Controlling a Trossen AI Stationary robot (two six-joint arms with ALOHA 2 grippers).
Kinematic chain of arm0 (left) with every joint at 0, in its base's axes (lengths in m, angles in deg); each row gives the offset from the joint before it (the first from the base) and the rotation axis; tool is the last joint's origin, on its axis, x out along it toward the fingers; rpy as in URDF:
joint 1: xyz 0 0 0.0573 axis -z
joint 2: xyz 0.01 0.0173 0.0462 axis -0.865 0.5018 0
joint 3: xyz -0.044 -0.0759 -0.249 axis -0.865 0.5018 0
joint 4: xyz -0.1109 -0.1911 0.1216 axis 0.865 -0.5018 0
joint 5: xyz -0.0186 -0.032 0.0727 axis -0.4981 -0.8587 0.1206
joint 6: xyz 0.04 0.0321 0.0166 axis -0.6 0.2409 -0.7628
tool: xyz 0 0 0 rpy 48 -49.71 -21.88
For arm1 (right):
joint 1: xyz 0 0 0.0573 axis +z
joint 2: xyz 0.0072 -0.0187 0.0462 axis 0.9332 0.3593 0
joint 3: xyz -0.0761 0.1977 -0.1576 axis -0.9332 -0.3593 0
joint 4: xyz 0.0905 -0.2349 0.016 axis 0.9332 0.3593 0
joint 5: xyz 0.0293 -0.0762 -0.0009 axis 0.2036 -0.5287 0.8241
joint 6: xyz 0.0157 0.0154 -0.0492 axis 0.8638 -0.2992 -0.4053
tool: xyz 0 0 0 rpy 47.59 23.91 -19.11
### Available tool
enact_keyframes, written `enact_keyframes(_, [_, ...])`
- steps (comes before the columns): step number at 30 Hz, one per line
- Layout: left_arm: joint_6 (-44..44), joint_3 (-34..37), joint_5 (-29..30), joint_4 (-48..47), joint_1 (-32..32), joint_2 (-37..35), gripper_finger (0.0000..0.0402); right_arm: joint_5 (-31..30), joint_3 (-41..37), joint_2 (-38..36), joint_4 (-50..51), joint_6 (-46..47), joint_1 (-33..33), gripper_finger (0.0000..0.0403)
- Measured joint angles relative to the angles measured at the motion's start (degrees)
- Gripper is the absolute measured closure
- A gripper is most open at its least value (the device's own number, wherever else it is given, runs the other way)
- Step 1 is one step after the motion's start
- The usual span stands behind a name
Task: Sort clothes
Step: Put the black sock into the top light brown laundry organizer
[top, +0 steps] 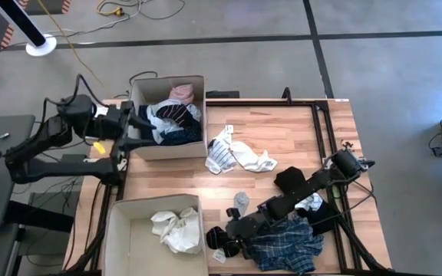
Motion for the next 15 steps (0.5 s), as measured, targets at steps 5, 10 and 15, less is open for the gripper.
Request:
enact_keyframes(5, [-0.02, 0.00, 0.09, 0.00, 4.35, 1.01, 0.0180, 0.93, 0.19, 2.10, -3.03, 1.50, 0.41, 0.0224])
enact_keyframes(10, [-0.18, 0.00, 0.38, 0.70, 6.89, 1.97, 0.0180, 1.29, 2.13, 5.72, -1.24, 2.82, -0.11, 0.0221])
enact_keyframes(15, [-0.75, 0.02, 2.26, 1.19, 8.39, 3.10, 0.0180, 1.25, 3.36, 6.67, 0.14, 2.39, -0.50, 0.0247])
